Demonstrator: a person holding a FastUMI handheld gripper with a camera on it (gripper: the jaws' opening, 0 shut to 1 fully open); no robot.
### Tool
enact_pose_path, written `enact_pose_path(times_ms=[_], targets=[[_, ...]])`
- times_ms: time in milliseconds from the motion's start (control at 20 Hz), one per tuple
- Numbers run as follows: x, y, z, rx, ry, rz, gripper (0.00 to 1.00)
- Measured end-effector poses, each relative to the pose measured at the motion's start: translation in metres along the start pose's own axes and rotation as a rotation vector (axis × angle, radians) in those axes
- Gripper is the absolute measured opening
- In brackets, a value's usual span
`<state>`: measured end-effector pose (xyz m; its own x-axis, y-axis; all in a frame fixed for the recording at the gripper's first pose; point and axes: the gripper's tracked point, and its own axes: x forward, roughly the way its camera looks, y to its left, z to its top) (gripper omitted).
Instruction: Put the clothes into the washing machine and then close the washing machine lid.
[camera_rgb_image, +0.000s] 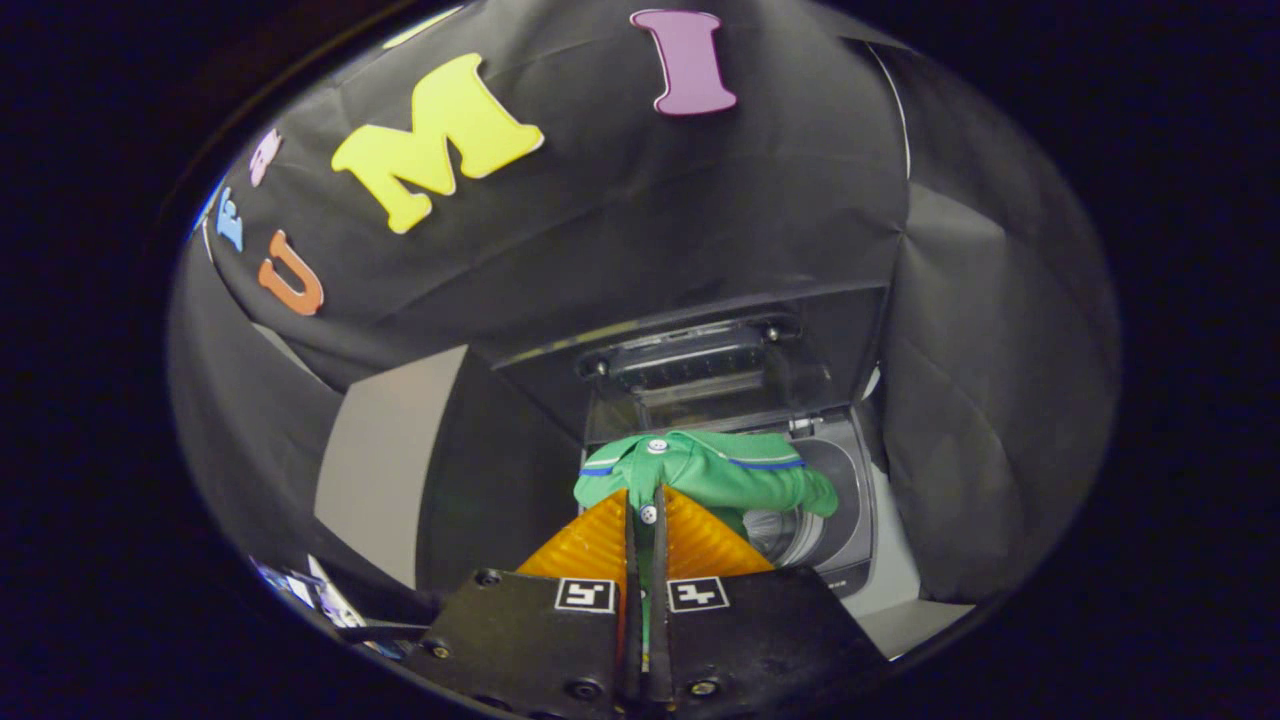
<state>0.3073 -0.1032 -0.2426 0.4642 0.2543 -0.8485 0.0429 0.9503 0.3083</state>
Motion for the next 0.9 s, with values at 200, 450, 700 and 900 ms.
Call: enact_pose_path(times_ms=[200, 450, 700, 900], targets=[[0.042, -0.016, -0.025, -0.029, 0.019, -0.051, 0.06], [0.081, -0.022, -0.05, -0.037, 0.047, -0.079, 0.06], [0.11, -0.027, -0.062, -0.028, 0.052, -0.153, 0.06], [0.122, -0.035, -0.075, -0.023, 0.085, -0.232, 0.06]])
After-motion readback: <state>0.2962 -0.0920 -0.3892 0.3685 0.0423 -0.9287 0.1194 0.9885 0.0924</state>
